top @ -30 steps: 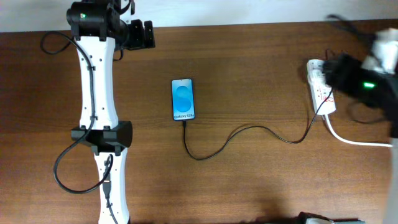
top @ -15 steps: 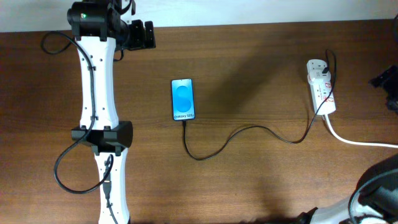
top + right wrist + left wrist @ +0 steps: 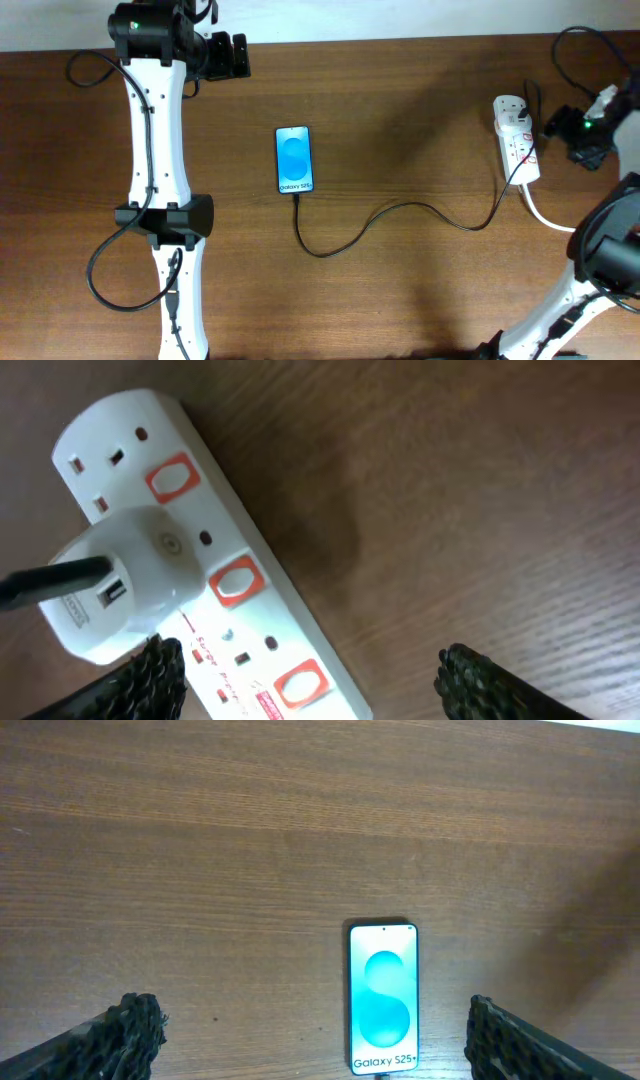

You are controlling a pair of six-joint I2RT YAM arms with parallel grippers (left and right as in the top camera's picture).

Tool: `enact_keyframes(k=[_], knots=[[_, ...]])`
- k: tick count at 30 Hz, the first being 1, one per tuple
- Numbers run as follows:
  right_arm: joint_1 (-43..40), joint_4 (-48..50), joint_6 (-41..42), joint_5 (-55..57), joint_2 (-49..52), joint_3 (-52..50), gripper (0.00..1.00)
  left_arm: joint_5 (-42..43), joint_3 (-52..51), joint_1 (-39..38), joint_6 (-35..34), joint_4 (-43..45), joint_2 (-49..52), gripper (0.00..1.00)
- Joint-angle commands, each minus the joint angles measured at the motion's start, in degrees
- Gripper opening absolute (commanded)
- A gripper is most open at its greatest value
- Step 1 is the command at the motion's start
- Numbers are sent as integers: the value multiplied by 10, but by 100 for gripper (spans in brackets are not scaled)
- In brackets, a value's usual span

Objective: Plug charger to phone and switch on socket

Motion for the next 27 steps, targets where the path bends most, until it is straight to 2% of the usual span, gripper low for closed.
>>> enact_keyframes(k=[1,6,16,27], knots=[[24,10,-1,64,13,3,83,-5,3,0,3,0,-19,99],[35,15,58,116,27,3,83,-5,3,0,3,0,-19,99],[36,30,131,87,62,3,83,-5,3,0,3,0,-19,99],[56,29,126,55,87,3,83,-5,3,0,3,0,-19,100]])
